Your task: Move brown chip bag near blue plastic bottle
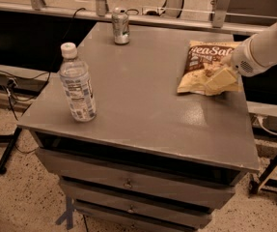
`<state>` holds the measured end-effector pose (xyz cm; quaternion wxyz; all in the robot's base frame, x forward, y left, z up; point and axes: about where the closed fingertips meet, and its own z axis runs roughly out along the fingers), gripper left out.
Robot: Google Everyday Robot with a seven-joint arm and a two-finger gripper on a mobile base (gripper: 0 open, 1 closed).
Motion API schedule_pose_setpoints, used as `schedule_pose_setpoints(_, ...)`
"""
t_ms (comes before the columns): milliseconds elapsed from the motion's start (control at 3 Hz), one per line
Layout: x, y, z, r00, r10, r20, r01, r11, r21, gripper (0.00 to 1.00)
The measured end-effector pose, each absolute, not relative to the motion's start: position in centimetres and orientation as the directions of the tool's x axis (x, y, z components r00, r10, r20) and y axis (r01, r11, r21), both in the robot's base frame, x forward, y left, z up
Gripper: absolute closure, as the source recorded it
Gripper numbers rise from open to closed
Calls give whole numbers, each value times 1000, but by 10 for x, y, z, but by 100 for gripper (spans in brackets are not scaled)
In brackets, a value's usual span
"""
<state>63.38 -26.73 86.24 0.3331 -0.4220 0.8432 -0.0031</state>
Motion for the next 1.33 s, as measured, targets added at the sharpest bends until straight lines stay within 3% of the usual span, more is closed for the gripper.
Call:
schedule_pose_setpoints(667,615,-234,902,-323,-732,-600,-754,583,-304,86)
schedule_pose_setpoints(1000,584,-197,927,-225,-740,-634,-809,504,-302,100)
schedule_pose_setpoints(1333,551,-147,936,-96,-715,-693,-876,391,-282,100)
